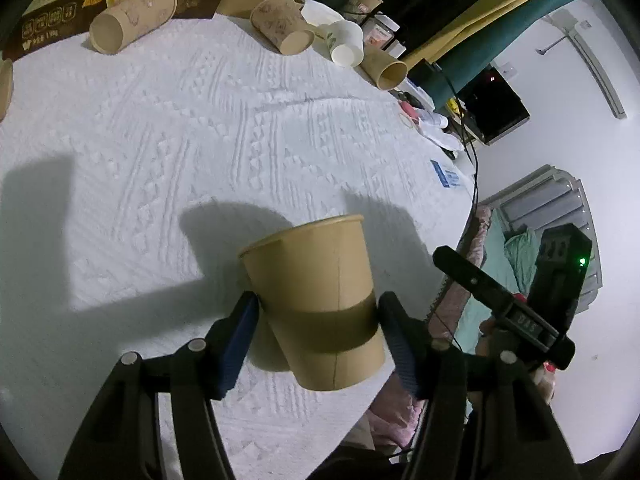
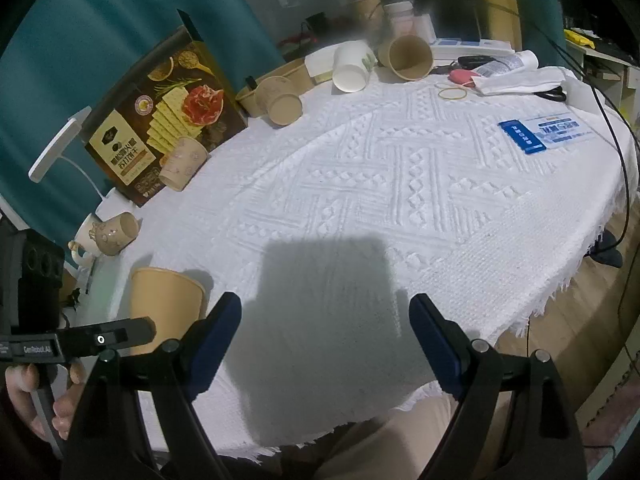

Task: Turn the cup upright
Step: 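Lift the brown cup with the right gripper and rotate it mouth-up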

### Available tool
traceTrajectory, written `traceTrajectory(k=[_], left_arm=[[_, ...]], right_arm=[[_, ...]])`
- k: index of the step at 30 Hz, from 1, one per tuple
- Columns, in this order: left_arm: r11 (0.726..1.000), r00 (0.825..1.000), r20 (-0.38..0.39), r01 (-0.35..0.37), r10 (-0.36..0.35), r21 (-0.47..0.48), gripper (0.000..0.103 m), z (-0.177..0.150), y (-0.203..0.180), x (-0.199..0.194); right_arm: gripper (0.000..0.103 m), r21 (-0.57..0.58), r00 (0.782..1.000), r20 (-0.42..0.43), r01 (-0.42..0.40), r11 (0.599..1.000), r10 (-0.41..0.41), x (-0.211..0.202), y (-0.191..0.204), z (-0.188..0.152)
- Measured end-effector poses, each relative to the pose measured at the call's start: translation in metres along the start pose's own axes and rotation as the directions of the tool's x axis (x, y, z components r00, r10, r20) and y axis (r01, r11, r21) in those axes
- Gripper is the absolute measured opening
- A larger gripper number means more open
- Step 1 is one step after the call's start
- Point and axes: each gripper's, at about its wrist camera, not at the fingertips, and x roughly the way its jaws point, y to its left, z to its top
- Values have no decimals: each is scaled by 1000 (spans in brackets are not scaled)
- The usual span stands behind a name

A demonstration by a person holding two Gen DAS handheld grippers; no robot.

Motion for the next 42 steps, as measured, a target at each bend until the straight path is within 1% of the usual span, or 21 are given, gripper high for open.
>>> traceTrajectory(k=[3,7,10,13,15,17,20,22,23,25,26,28,30,31,34,37,42], left_arm=[[1000,1000,4,1,-1,-3,76,-1,-1,-1],[1000,999,26,28,-29,9,79,-5,-6,-10],[999,997,60,42,-43,18,79,-9,-9,-25],[998,992,110,53,-57,38,80,-15,-11,-45],[998,988,148,37,-44,54,81,-21,-10,-60],[998,983,185,7,-17,56,81,-27,-4,-73],[998,973,229,-47,36,41,81,-37,10,-88],[990,957,264,-134,119,38,81,-44,19,-96],[981,944,283,-188,169,40,81,-48,23,-99],[966,924,305,-255,232,39,81,-54,32,-104],[965,921,307,-261,238,35,81,-56,37,-106],[968,923,305,-250,233,17,81,-61,47,-108],[970,925,301,-244,231,5,81,-64,54,-109],[970,926,301,-242,230,1,81,-65,57,-109],[972,924,307,-234,226,-12,81,-67,66,-112],[974,923,313,-226,222,-25,81,-67,71,-114],[974,924,311,-223,224,-40,81,-70,79,-116]], right_arm=[[84,-7,1000,-10,-3,1000,3,0,1,2],[84,-23,999,-33,-13,1000,12,2,4,4],[84,-66,998,-57,-22,998,18,2,14,10],[84,-103,993,-95,-86,991,76,2,29,18],[84,-108,982,-134,-150,983,135,5,42,25],[84,-128,972,-170,-187,974,164,11,57,29],[84,-172,948,-252,-241,955,194,24,82,31],[84,-186,927,-314,-273,944,207,34,96,33],[84,-187,918,-336,-282,941,208,38,101,34],[84,-186,905,-375,-288,940,203,47,109,36],[84,-185,900,-388,-287,940,198,51,112,37],[84,-170,885,-421,-291,942,197,61,116,38],[84,-138,864,-459,-302,943,209,72,116,39],[84,-128,857,-471,-303,944,211,76,117,39],[84,-131,854,-485,-284,950,188,88,121,40],[84,-115,839,-509,-288,951,193,98,123,40],[84,-131,823,-539,-293,947,180,104,130,37]])
